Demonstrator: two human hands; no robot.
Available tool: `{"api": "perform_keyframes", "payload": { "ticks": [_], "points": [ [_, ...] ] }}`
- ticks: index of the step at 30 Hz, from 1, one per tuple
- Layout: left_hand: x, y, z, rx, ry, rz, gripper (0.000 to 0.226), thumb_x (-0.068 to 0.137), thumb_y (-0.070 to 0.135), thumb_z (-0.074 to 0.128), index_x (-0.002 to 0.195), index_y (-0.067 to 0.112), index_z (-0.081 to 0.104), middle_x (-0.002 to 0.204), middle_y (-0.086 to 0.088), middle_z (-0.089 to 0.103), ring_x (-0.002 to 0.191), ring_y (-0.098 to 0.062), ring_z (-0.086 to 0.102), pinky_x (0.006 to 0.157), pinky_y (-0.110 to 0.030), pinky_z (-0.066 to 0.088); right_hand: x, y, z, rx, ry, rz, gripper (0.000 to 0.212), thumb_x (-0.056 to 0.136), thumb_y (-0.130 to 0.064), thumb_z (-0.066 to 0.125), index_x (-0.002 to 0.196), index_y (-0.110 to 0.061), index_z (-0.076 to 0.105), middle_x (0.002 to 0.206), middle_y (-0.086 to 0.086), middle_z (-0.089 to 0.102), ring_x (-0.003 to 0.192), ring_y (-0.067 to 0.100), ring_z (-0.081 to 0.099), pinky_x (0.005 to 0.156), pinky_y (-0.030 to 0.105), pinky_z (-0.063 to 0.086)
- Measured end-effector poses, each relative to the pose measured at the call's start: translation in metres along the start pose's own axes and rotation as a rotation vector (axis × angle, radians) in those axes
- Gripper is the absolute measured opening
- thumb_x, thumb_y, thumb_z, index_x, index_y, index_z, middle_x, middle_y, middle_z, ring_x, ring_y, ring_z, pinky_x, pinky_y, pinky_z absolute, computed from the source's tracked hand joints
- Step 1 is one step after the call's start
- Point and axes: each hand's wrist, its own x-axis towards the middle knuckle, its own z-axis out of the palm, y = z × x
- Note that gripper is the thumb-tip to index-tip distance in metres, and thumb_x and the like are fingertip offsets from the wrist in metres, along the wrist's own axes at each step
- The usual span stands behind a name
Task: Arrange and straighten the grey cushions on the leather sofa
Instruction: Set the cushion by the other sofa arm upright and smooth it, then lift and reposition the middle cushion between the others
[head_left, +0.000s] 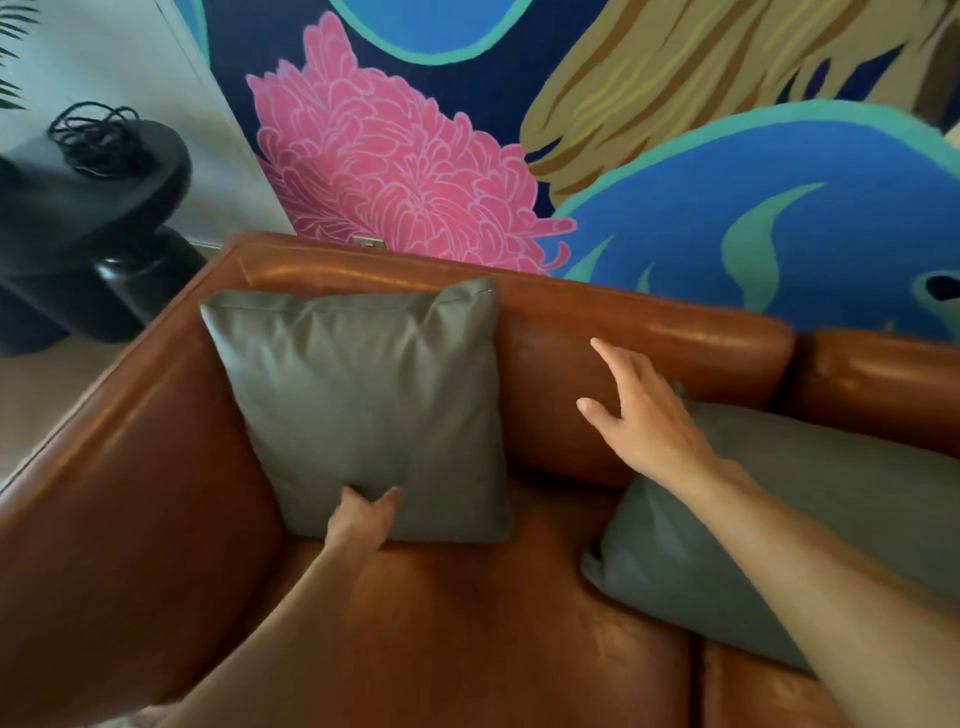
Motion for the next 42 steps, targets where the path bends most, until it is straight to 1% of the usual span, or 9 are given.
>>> {"api": "perform_keyframes", "payload": {
  "ticks": [7, 15, 21, 26, 28, 30, 32, 36, 42],
  "points": [
    [-0.065, 0.051, 0.077, 0.044, -0.113, 0.127, 0.083, 0.097, 0.051, 0.062, 0.162, 0.013, 0.026, 0.161, -0.015, 0.04, 0.146, -0.036, 0.039, 0.117, -0.039, 0.033, -0.037, 0.035, -0.048, -0.181, 0.051, -0.098, 0.054, 0.099, -0.035, 0.067, 0.151, -0.02, 0.057, 0.153, 0.005, 0.05, 0.14, 0.027, 0.05, 0.111, 0.038, 0.043],
    [-0.14, 0.086, 0.181, 0.104, -0.378, 0.336, 0.074, 0.098, 0.047, 0.061, 0.161, 0.029, 0.027, 0.16, -0.007, 0.041, 0.144, -0.03, 0.043, 0.117, -0.038, 0.037, -0.064, 0.103, -0.056, -0.296, -0.152, 0.139, 0.083, 0.102, -0.054, 0.056, 0.167, -0.015, 0.023, 0.165, 0.009, 0.041, 0.151, 0.03, 0.04, 0.124, 0.049, 0.03],
    [-0.155, 0.069, 0.233, 0.21, -0.497, 0.384, 0.086, 0.08, 0.051, 0.056, 0.16, 0.035, 0.028, 0.16, -0.001, 0.042, 0.144, -0.03, 0.043, 0.118, -0.042, 0.036, -0.079, 0.117, -0.04, -0.421, -0.067, 0.039, 0.045, 0.11, -0.046, 0.043, 0.147, -0.025, 0.059, 0.143, 0.002, 0.06, 0.136, 0.026, 0.051, 0.113, 0.048, 0.032],
    [-0.096, 0.012, 0.256, 0.121, -0.465, 0.313, 0.083, 0.085, 0.055, 0.064, 0.158, 0.032, 0.032, 0.154, -0.004, 0.047, 0.138, -0.029, 0.05, 0.114, -0.043, 0.042, -0.095, 0.129, -0.052, -0.33, 0.072, -0.013, 0.035, 0.11, -0.037, 0.047, 0.122, -0.021, 0.075, 0.117, 0.002, 0.071, 0.115, 0.028, 0.064, 0.097, 0.046, 0.039],
    [-0.04, 0.012, 0.274, -0.025, -0.318, 0.395, 0.088, 0.071, 0.084, 0.063, 0.148, 0.045, 0.043, 0.146, 0.013, 0.055, 0.125, -0.005, 0.059, 0.103, -0.027, 0.051, -0.099, 0.136, -0.062, -0.285, 0.129, -0.045, 0.034, 0.11, -0.038, 0.049, 0.112, -0.017, 0.077, 0.104, 0.001, 0.071, 0.106, 0.03, 0.067, 0.088, 0.045, 0.041],
    [-0.029, 0.031, 0.262, -0.13, -0.141, 0.432, 0.068, 0.076, 0.077, 0.066, 0.136, 0.047, 0.051, 0.136, 0.026, 0.059, 0.111, 0.013, 0.06, 0.087, -0.012, 0.054, -0.102, 0.139, -0.075, -0.254, 0.151, -0.055, 0.036, 0.11, -0.039, 0.049, 0.094, -0.016, 0.072, 0.088, -0.003, 0.062, 0.092, 0.03, 0.066, 0.075, 0.041, 0.038],
    [-0.094, 0.039, 0.222, -0.17, -0.214, 0.397, 0.056, 0.09, 0.058, 0.063, 0.142, 0.041, 0.049, 0.142, 0.011, 0.058, 0.113, 0.003, 0.063, 0.083, -0.022, 0.058, -0.102, 0.137, -0.092, -0.172, 0.155, -0.037, 0.041, 0.11, -0.041, 0.049, 0.073, -0.022, 0.053, 0.076, -0.007, 0.051, 0.076, 0.026, 0.055, 0.069, 0.038, 0.034],
    [-0.157, 0.026, 0.184, -0.258, -0.376, -0.057, 0.062, 0.104, 0.056, 0.042, 0.158, 0.03, 0.028, 0.149, -0.007, 0.049, 0.105, -0.031, 0.062, 0.08, -0.046, 0.057, -0.098, 0.134, -0.119, 0.04, 0.219, 0.024, 0.051, 0.108, -0.046, 0.05, 0.067, -0.017, 0.042, 0.062, -0.002, 0.046, 0.064, 0.026, 0.05, 0.059, 0.038, 0.032],
    [-0.152, 0.07, 0.145, -0.622, -0.099, 0.141, 0.047, 0.103, 0.04, 0.058, 0.142, 0.015, 0.053, 0.113, -0.003, 0.067, 0.107, -0.022, 0.067, 0.092, -0.044, 0.059, -0.103, 0.15, -0.141, 0.351, 0.348, 0.047, 0.051, 0.108, -0.039, 0.056, 0.063, -0.018, 0.041, 0.059, -0.003, 0.043, 0.056, 0.012, 0.041, 0.061, 0.038, 0.031]
  ]
}}
